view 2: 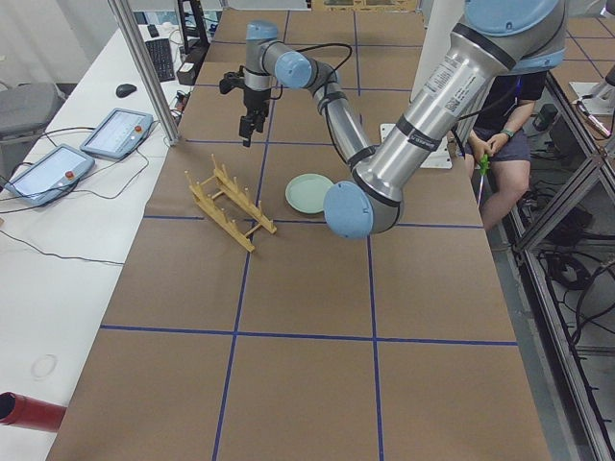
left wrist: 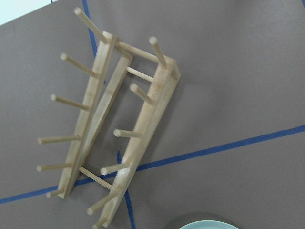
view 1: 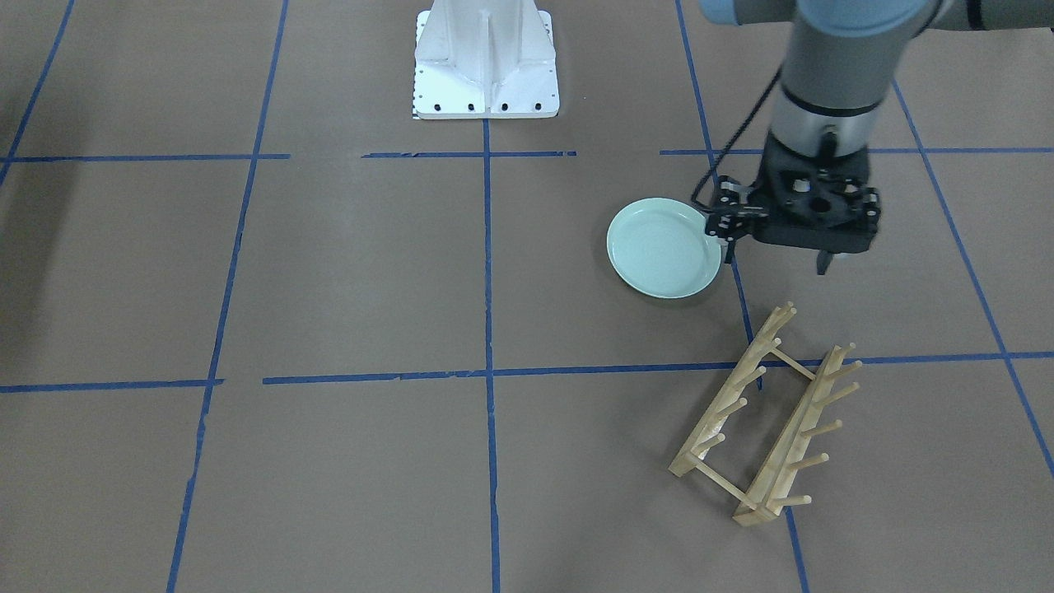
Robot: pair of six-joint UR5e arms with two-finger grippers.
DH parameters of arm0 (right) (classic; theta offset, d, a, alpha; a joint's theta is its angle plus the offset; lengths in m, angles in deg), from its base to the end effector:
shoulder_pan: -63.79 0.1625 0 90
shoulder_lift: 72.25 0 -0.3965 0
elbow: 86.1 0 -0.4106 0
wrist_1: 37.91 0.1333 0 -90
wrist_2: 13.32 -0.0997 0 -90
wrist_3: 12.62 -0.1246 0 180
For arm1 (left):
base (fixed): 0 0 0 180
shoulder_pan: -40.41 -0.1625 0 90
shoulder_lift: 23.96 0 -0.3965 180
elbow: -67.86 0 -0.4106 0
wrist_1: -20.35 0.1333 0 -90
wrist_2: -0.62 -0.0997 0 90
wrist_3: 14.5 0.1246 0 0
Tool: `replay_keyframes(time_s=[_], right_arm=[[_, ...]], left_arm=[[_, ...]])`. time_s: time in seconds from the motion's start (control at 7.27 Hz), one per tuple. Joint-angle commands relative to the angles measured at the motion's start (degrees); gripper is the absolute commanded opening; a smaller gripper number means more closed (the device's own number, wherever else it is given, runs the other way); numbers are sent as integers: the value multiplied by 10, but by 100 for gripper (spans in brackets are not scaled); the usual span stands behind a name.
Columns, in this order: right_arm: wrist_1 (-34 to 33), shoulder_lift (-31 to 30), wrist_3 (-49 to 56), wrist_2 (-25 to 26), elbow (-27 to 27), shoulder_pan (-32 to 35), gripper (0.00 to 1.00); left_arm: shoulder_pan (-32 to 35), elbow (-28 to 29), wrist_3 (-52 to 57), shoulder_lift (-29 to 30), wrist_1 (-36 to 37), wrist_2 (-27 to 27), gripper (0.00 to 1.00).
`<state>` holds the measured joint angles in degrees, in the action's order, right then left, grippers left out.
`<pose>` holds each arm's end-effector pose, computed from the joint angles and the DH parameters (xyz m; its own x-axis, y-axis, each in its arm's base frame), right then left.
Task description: Place plate on table
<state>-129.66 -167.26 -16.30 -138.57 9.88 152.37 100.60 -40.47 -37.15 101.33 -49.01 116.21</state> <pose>0.0496 -0.4756 0.6536 0.8165 0.0518 0.5750 -0.0277 0.9983 -0.0506 0.2380 -0.5752 0.1956 0.7749 0.3218 -0.5440 -0.1285 0.9230 0.3628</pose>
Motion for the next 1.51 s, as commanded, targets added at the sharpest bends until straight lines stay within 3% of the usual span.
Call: replay_keyframes(time_s=[0.0, 0.14, 0.28, 0.55, 0.69, 1.1, 1.38], right_arm=[[0, 0, 1, 0, 0, 0, 100], [0, 0, 0, 0, 0, 0, 100], [0, 0, 1, 0, 0, 0, 100], [0, 0, 1, 0, 0, 0, 100], [0, 0, 0, 0, 0, 0, 100], [0, 0, 0, 0, 0, 0, 100], [0, 0, 0, 0, 0, 0, 100]], left_arm=[[131, 19, 194, -91, -82, 92, 100], [164, 28, 213, -126, -98, 136, 100], [170, 29, 217, -150, -98, 141, 100], [242, 148, 241, -170, -155, 174, 100], [294, 182, 337, -232, -199, 185, 100], [338, 197, 375, -357, -202, 190, 100], [338, 196, 322, -362, -197, 193, 100]])
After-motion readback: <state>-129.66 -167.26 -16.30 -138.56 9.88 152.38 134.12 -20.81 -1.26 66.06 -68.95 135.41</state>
